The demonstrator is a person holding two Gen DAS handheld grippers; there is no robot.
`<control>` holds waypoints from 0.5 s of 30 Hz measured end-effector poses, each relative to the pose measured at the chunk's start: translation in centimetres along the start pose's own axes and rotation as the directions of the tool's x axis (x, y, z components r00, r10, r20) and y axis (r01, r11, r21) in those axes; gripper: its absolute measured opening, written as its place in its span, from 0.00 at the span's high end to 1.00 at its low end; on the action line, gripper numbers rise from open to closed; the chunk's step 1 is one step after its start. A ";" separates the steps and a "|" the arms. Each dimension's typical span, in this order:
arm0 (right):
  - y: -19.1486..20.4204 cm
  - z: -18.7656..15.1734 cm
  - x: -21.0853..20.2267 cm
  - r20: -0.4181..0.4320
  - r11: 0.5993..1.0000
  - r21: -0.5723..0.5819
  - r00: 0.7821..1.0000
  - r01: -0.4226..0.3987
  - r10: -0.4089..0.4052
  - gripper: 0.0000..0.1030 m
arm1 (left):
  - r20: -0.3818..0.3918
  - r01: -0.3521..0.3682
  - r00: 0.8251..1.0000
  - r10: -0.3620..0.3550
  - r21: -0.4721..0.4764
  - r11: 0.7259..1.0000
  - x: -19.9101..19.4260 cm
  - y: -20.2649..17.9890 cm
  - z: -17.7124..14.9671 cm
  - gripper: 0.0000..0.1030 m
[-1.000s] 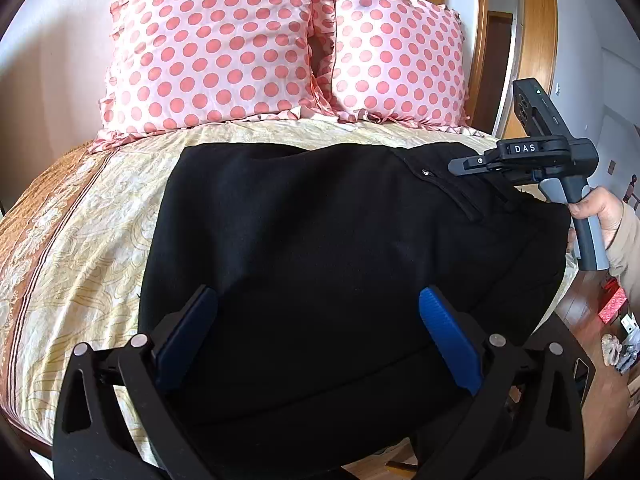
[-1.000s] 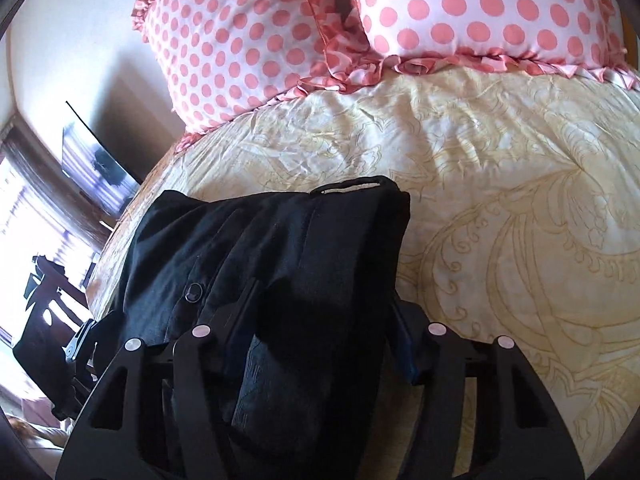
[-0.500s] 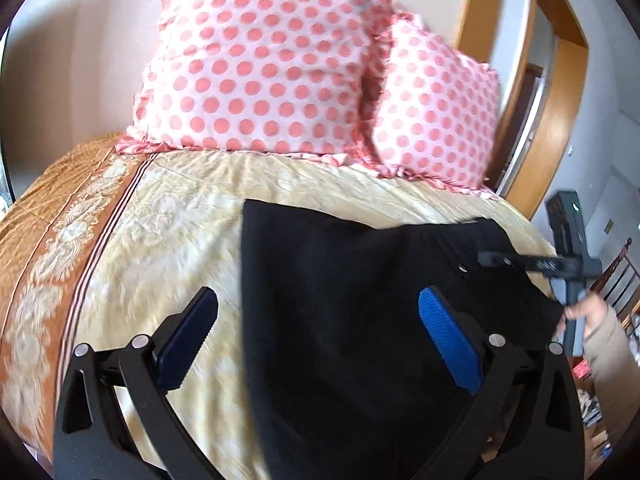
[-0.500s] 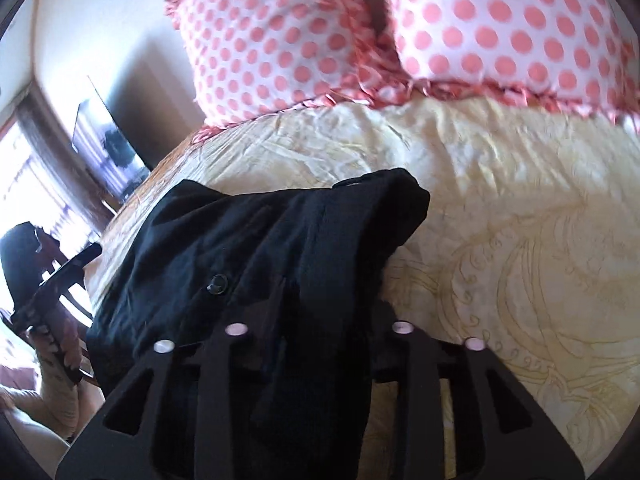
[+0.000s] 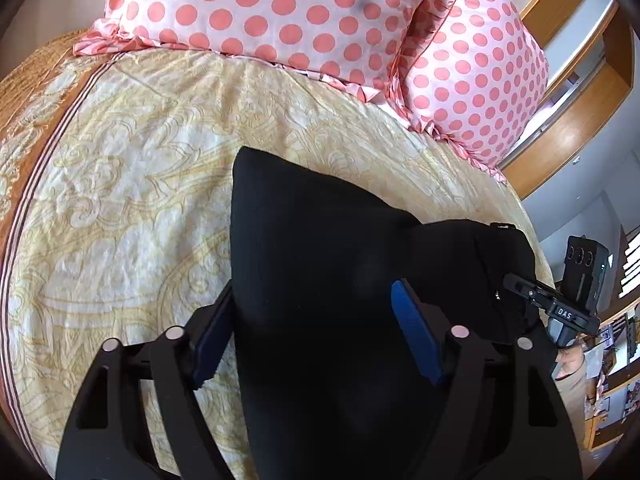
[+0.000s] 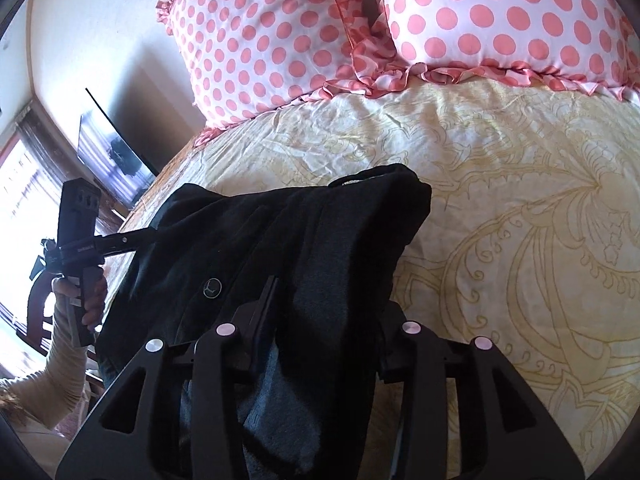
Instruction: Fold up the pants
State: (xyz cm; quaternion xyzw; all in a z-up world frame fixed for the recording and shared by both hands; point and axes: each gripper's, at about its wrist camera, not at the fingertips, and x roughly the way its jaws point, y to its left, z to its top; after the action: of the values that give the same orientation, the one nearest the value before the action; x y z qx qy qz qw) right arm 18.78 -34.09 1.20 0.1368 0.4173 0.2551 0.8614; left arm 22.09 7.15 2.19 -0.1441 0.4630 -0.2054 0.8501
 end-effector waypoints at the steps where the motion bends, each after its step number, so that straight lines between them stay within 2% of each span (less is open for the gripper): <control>1: 0.4 -0.1 -0.2 0.011 1.000 -0.026 1.000 0.000 0.000 0.71 | 0.004 -0.018 1.000 0.018 0.001 1.000 0.0 0.0 0.0 0.43; 2: 0.6 -0.1 -0.3 0.019 0.999 -0.040 1.000 0.002 -0.001 0.74 | 0.012 -0.028 1.000 0.028 -0.003 1.000 0.1 0.1 0.1 0.60; 3: 1.0 -0.1 -0.6 0.030 0.998 -0.057 1.000 0.007 -0.005 0.77 | 0.019 -0.033 0.999 0.033 -0.008 0.999 -0.1 0.2 0.1 0.73; 5: 1.4 0.1 -0.9 0.042 0.997 -0.073 0.999 0.009 -0.006 0.79 | 0.038 -0.023 0.999 0.024 -0.009 1.000 -0.6 0.3 0.3 0.85; 11: 2.1 2.4 -1.3 0.068 0.995 -0.099 0.998 0.019 -0.013 0.81 | 0.080 -0.060 0.995 0.055 0.063 0.996 -1.2 -1.2 1.5 0.90; 15: 1.9 5.8 -0.7 0.109 0.993 -0.109 0.993 0.055 -0.043 0.82 | 0.125 -0.074 0.990 0.064 0.073 0.995 -1.0 -2.0 4.7 0.90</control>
State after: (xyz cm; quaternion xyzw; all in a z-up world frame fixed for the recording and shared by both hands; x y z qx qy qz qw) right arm 22.38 -32.99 6.07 0.0916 0.3591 0.2492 0.8947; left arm 25.19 6.12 6.26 -0.1073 0.4063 -0.1845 0.8885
